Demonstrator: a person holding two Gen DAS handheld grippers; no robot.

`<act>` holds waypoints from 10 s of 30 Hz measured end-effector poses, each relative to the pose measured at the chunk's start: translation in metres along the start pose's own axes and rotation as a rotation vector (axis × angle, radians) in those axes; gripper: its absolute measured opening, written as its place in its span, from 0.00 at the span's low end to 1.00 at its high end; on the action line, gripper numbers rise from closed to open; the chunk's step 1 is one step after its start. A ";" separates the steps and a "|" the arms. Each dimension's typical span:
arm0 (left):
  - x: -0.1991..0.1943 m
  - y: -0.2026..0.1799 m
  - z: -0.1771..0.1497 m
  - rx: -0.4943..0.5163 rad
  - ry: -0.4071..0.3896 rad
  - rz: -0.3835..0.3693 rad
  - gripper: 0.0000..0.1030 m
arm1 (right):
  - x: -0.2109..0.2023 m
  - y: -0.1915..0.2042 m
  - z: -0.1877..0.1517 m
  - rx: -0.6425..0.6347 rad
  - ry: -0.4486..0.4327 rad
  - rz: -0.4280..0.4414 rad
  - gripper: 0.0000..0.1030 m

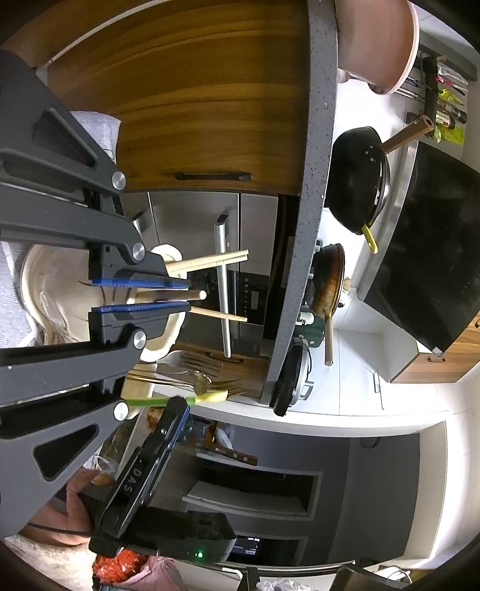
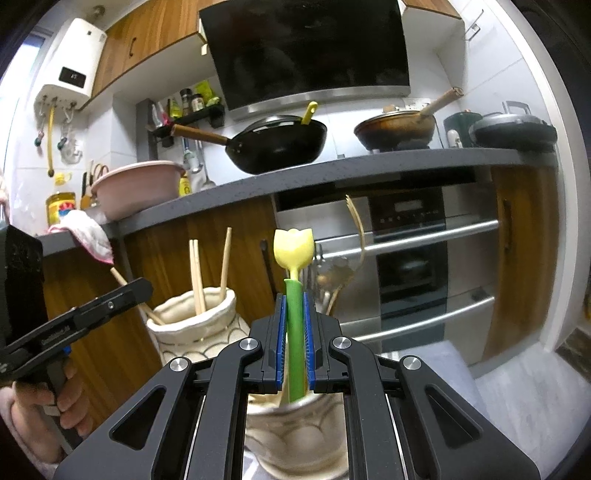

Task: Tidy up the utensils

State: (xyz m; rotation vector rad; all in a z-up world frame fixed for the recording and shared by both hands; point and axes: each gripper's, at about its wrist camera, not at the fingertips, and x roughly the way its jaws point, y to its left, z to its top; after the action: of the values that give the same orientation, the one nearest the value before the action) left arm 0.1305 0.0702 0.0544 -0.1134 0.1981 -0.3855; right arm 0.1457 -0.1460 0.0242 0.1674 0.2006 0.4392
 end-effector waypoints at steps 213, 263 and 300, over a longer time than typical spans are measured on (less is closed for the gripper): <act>0.056 -0.029 0.062 0.060 -0.216 0.062 0.05 | 0.006 0.003 0.039 -0.014 0.044 0.077 0.09; -0.052 -0.014 -0.053 0.045 0.028 0.245 0.95 | -0.045 0.021 -0.038 -0.167 0.034 -0.140 0.90; -0.058 -0.015 -0.052 0.048 0.009 0.282 0.95 | -0.048 0.020 -0.037 -0.166 0.019 -0.156 0.90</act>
State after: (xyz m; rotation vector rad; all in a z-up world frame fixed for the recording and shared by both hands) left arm 0.0611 0.0745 0.0158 -0.0357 0.2106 -0.1101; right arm 0.0868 -0.1447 -0.0001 -0.0158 0.1932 0.3010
